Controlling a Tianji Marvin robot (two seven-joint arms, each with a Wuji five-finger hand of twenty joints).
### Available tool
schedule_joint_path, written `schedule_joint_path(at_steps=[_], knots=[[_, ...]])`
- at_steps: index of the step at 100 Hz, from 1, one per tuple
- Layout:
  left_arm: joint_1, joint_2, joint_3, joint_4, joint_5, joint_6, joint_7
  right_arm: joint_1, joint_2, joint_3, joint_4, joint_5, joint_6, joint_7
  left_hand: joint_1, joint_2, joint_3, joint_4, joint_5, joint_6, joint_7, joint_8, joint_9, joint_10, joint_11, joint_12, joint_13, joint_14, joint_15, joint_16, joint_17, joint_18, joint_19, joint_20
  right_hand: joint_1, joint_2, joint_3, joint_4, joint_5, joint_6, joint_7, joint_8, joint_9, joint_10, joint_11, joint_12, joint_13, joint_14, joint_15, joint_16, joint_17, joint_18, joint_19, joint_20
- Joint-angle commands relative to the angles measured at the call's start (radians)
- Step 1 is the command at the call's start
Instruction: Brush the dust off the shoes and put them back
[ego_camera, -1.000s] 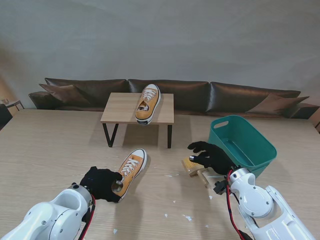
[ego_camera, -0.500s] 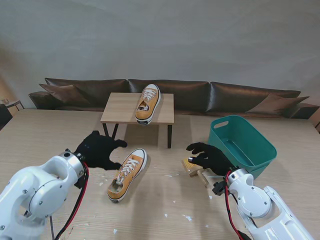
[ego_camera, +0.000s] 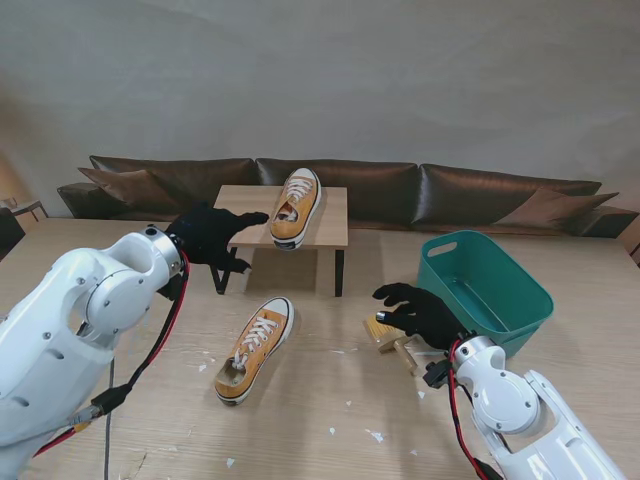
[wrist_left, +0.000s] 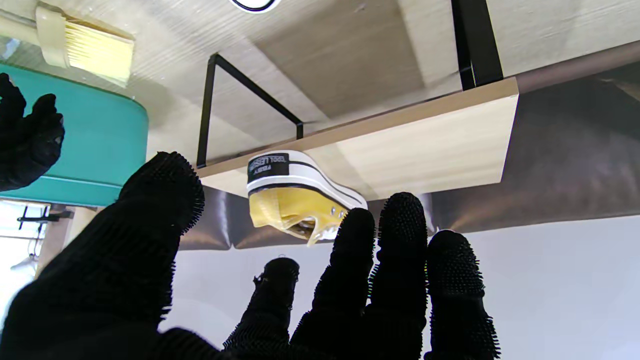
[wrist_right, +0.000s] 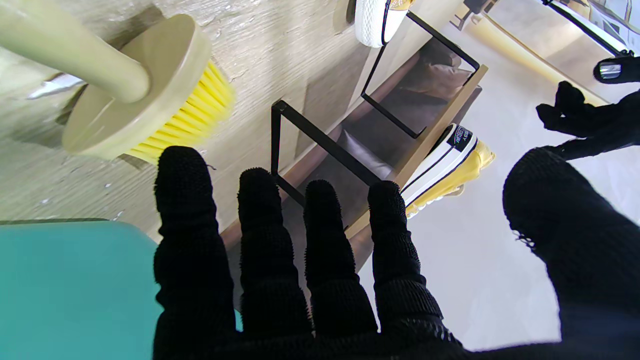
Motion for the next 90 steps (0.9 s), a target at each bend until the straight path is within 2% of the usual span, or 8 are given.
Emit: schedule_joint_path(at_steps=[1, 23, 52, 74, 90], knots=[[-0.036, -0.004, 0.011, 0.026, -0.007, 0.002, -0.023, 0.002, -0.006, -0.004, 0.004, 0.003, 0.000, 0.009, 0.026, 0.012, 0.020, 0.031, -0.057, -0.014, -0.017, -0.017, -0.037, 0.022, -0.005, -0.006, -0.037, 0.010, -0.005, 0.004, -0.019, -0.016, -0.011, 0.021, 0.011, 0.039, -0.013, 0.021, -0.024, 0.000, 0.009, -0.009, 0.023, 0.009, -0.002, -0.009, 0.031, 0.002, -0.002, 0.005, -0.396, -0.004, -0.023, 0.014], [-0.157, -0.011, 0.112, 0.176, -0.067, -0.018, 0.026, 0.016, -0.010, -0.009, 0.018, 0.004, 0.005, -0.002, 0.043, -0.008, 0.051, 0.028, -0.040, -0.036, 0.002, -0.033, -0.037, 0.020, 0.003, -0.001, -0.028, 0.005, 0.014, 0.011, -0.015, -0.016, -0.003, 0.027, 0.011, 0.042, -0.013, 0.021, -0.023, 0.001, 0.009, -0.009, 0.028, 0.009, -0.001, -0.009, 0.033, 0.004, -0.002, 0.005, -0.394, -0.004, -0.023, 0.015], [-0.311, -0.031, 0.260, 0.361, -0.149, -0.020, 0.093, 0.027, -0.013, -0.014, 0.029, 0.008, 0.012, -0.008, 0.041, -0.012, 0.064, 0.021, -0.006, -0.039, 0.038, -0.016, -0.031, 0.021, 0.034, 0.029, -0.017, 0.005, 0.045, 0.021, -0.008, -0.015, 0.017, 0.034, 0.011, 0.044, -0.013, 0.021, -0.021, 0.000, 0.010, -0.010, 0.034, 0.012, -0.002, -0.009, 0.037, 0.005, -0.002, 0.005, -0.392, -0.002, -0.025, 0.015], [-0.387, -0.050, 0.355, 0.459, -0.192, -0.013, 0.140, 0.038, -0.016, -0.018, 0.042, 0.012, 0.018, -0.017, 0.043, -0.023, 0.071, 0.019, 0.084, -0.045, 0.096, 0.030, -0.021, 0.019, 0.068, 0.066, -0.004, -0.003, 0.077, 0.031, 0.004, -0.017, 0.041, 0.039, 0.011, 0.047, -0.013, 0.021, -0.018, 0.002, 0.011, -0.010, 0.040, 0.013, -0.002, -0.009, 0.040, 0.007, -0.001, 0.006, -0.391, 0.000, -0.026, 0.016], [-0.405, -0.058, 0.405, 0.485, -0.210, 0.007, 0.154, 0.044, -0.018, -0.021, 0.051, 0.014, 0.021, -0.023, 0.034, -0.031, 0.067, 0.016, 0.186, -0.052, 0.185, 0.138, -0.020, 0.014, 0.093, 0.104, -0.004, 0.000, 0.095, 0.037, 0.002, -0.013, 0.052, 0.038, 0.012, 0.049, -0.013, 0.021, -0.018, 0.002, 0.011, -0.011, 0.041, 0.015, -0.003, -0.009, 0.042, 0.006, 0.000, 0.006, -0.391, 0.001, -0.027, 0.016]])
